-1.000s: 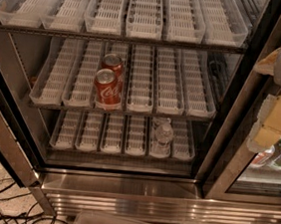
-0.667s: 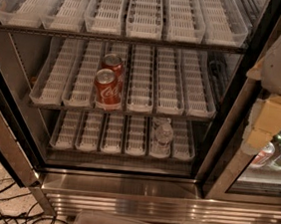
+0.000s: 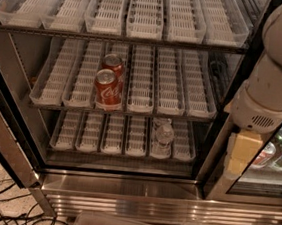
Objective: Pick coke can from middle shelf of fridge
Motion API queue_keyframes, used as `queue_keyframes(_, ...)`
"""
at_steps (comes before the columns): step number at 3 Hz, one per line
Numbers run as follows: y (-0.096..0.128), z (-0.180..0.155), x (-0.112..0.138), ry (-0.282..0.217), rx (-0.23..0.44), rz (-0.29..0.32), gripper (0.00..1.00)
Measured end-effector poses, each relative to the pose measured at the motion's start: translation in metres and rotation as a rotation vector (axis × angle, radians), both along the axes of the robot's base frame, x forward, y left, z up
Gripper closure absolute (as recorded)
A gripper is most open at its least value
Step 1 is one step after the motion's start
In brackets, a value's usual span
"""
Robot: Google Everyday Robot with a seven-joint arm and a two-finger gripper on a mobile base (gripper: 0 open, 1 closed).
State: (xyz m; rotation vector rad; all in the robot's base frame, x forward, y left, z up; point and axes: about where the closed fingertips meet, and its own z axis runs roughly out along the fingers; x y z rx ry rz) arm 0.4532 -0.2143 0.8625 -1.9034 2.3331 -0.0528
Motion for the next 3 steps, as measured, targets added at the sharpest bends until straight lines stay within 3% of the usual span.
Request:
queue_keyframes(1, 0.012, -0.044, -0.005, 0.014, 0.057, 0.099, 0.0)
queue_keyframes(2, 0.019, -0.065, -0.004, -0.008, 0.223, 0.181, 0.0)
queue_keyframes(3, 0.048, -0.064, -0.001, -0.051, 0.432, 0.297, 0.0)
